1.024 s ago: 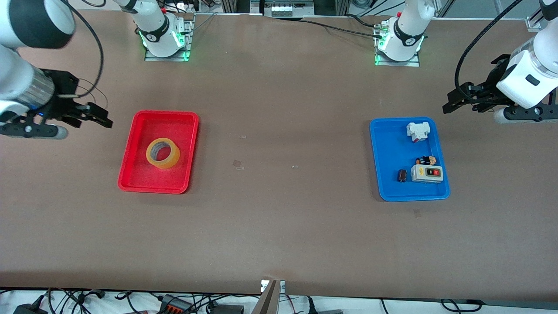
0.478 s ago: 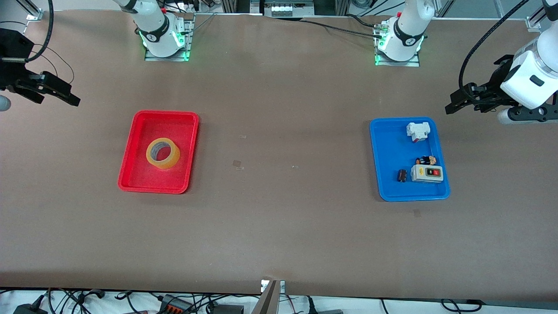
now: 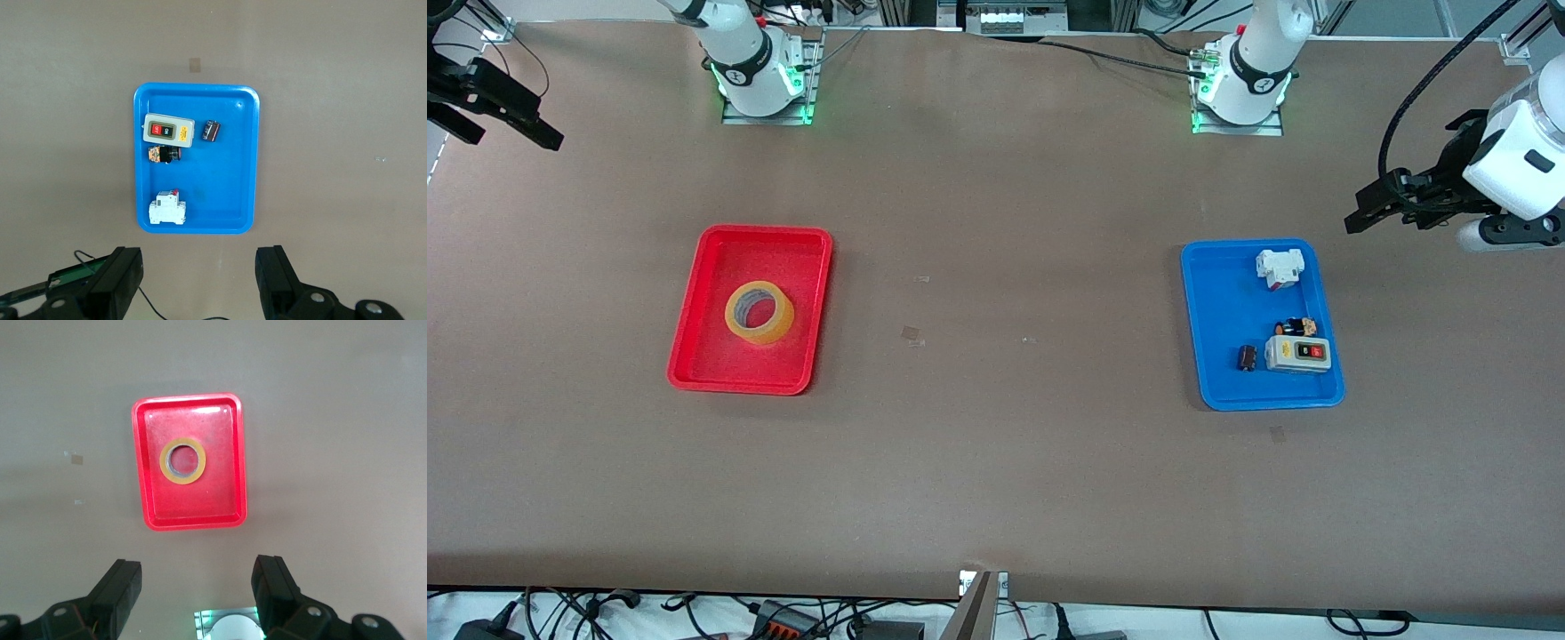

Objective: Place and move tape with both arms

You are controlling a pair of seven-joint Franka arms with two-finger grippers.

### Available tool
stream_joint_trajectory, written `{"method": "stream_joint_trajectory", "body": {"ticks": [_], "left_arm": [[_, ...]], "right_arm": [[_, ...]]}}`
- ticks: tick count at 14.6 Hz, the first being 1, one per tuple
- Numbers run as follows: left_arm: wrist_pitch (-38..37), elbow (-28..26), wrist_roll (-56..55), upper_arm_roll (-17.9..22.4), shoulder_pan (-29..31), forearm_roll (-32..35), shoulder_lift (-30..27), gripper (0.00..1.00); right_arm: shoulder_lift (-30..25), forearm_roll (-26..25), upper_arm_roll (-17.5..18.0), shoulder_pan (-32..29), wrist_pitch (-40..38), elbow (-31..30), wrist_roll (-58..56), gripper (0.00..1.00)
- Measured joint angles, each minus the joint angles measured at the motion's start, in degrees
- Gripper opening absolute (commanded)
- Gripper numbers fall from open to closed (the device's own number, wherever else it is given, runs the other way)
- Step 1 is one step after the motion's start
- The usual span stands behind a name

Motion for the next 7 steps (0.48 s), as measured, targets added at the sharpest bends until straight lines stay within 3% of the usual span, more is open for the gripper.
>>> {"method": "stream_joint_trajectory", "body": {"ticks": [7], "left_arm": [[0.00,0.06,0.08,-0.06,-0.02,0.01,-0.53,1.00]], "right_arm": [[0.80,0.01,3.19,-4.73,-0.07,-0.75,0.00,0.99]]}}
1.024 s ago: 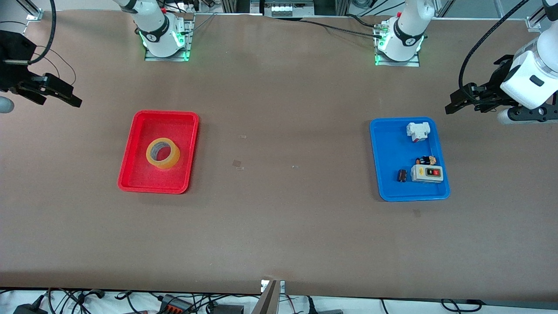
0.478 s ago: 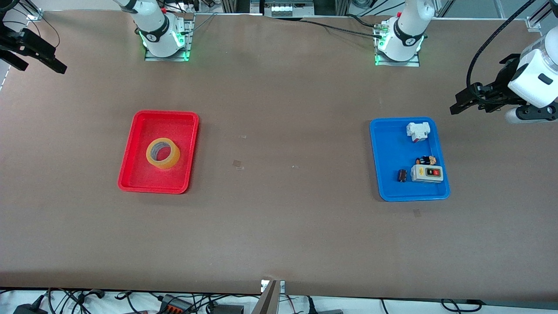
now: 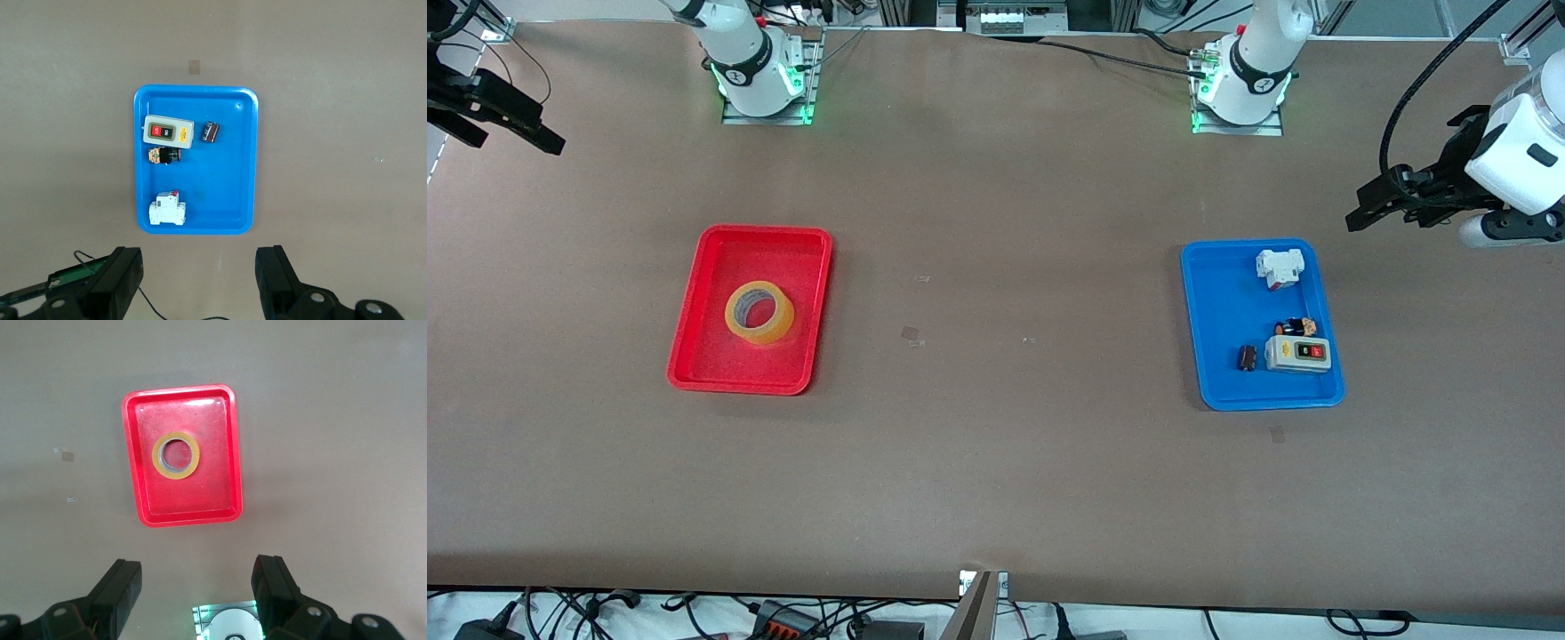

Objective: Place and move tape with both arms

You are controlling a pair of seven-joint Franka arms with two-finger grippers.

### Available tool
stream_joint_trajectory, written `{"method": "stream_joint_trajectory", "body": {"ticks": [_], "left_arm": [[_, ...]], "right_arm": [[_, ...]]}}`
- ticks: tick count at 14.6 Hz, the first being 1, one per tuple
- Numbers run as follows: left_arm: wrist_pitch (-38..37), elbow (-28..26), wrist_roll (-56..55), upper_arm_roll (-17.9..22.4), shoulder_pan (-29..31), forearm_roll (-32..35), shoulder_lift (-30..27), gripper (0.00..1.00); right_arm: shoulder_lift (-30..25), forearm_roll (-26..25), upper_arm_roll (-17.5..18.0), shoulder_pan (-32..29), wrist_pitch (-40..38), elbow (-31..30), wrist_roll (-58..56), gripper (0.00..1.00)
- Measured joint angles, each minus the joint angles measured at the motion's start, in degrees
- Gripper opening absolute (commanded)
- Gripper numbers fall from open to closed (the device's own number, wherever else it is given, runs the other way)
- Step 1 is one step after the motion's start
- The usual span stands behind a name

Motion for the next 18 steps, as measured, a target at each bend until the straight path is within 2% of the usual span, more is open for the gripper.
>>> {"method": "stream_joint_trajectory", "body": {"ticks": [6,12,18], "left_arm": [[0.00,0.07,0.09,-0.14,-0.03,0.00,-0.50,1.00],[0.00,0.07,0.13,-0.28,-0.07,0.00,-0.78,1.00],[-0.05,0.07,5.08,-0.29,-0.08,0.00,-1.00,1.00]], "right_arm": [[0.70,0.01,2.44,-1.39,1.16,-1.41,0.00,0.99],[3.95,-0.02,2.45,-1.40,5.03,-1.43,0.00,0.98],[4.13,-0.09,2.45,-1.42,5.16,-1.41,0.00,0.98]]}}
